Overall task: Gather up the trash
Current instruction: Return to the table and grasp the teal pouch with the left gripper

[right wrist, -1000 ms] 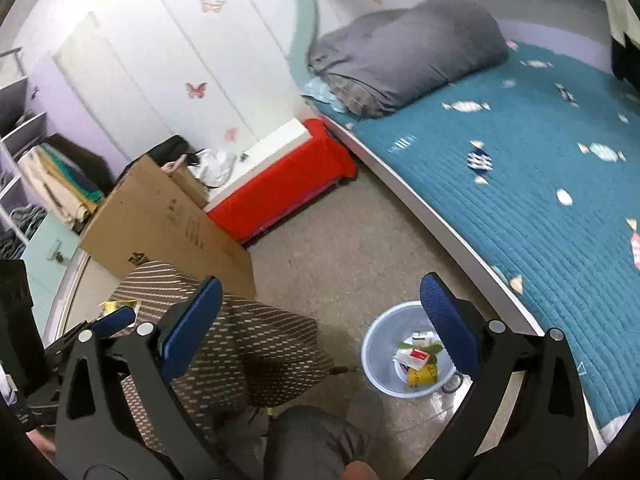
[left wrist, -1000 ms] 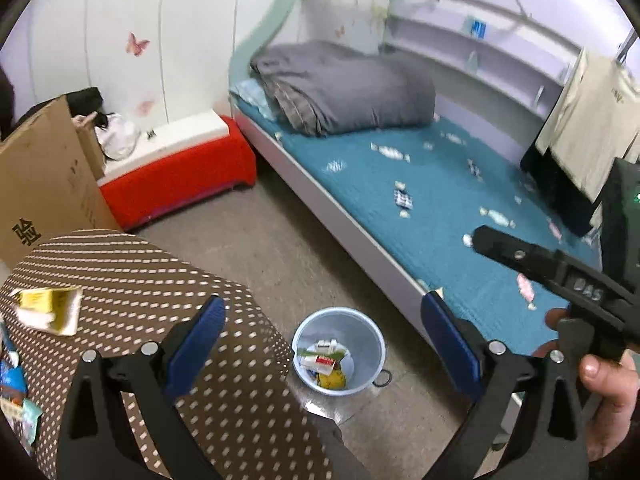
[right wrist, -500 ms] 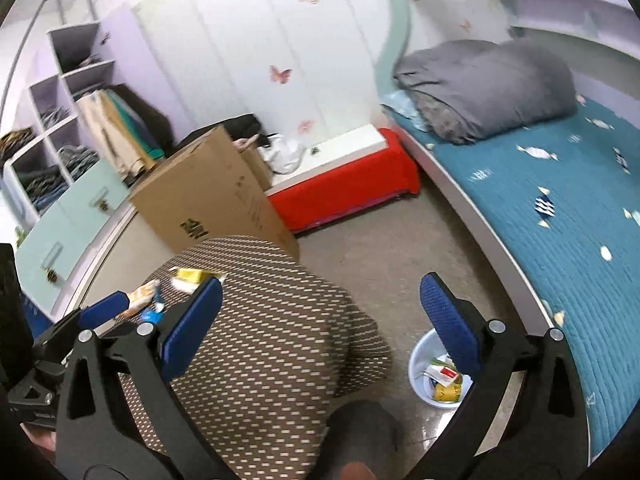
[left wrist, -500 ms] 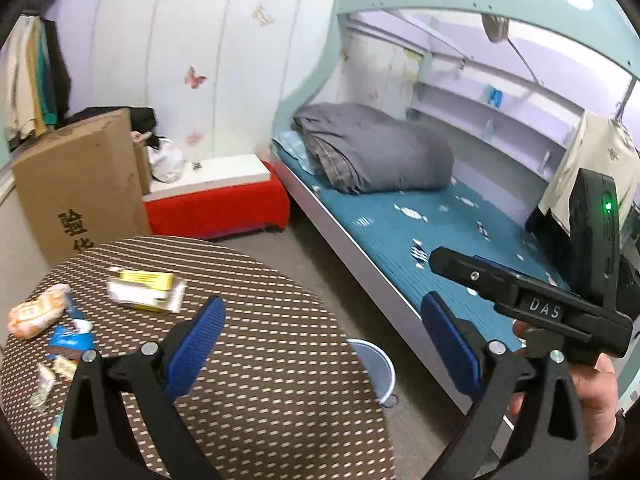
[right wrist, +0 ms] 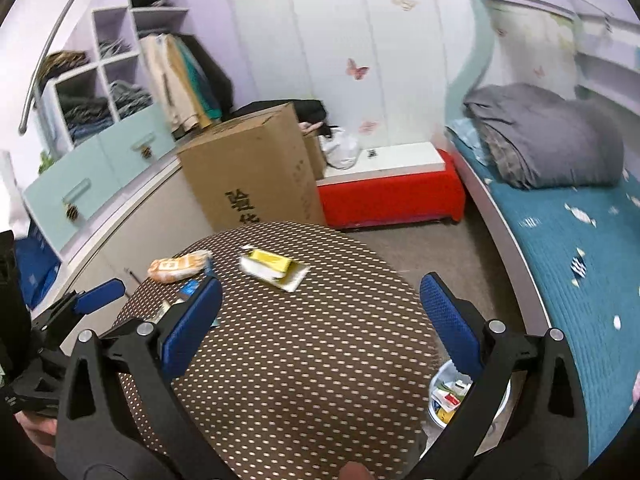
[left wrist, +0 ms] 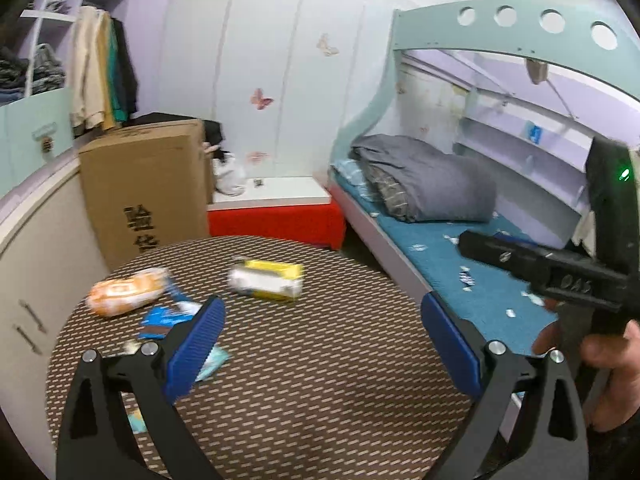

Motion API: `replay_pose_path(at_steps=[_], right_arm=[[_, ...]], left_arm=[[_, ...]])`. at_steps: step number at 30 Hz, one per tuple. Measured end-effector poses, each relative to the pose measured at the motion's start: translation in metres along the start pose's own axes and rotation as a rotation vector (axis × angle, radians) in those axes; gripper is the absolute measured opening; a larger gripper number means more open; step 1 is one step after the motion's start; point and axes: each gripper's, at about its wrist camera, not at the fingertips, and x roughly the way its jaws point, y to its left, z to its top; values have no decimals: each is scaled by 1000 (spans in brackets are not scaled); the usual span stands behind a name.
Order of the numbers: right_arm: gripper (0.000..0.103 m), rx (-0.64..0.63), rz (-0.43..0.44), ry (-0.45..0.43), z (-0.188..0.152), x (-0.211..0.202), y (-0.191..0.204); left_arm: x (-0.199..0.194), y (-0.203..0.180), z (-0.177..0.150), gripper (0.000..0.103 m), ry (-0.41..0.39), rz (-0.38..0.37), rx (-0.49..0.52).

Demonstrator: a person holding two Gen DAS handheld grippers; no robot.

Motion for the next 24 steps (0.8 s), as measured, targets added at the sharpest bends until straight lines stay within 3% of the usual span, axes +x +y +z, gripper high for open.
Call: replay_pose_path(at_steps=[6, 13, 23, 24], right_arm=[[97, -96, 30, 43, -4, 19, 45], [97, -142, 59, 112, -16, 46, 75], [97, -134, 59, 160, -25, 65, 75], [97, -133, 57, 162, -25, 66, 74]], left_arm=[[-10, 51, -20, 96, 11, 73, -40], [5, 94, -50, 96, 98, 129, -13], [65, 116, -76, 95, 246, 114, 64], [70, 117, -78, 90, 257, 108, 67]])
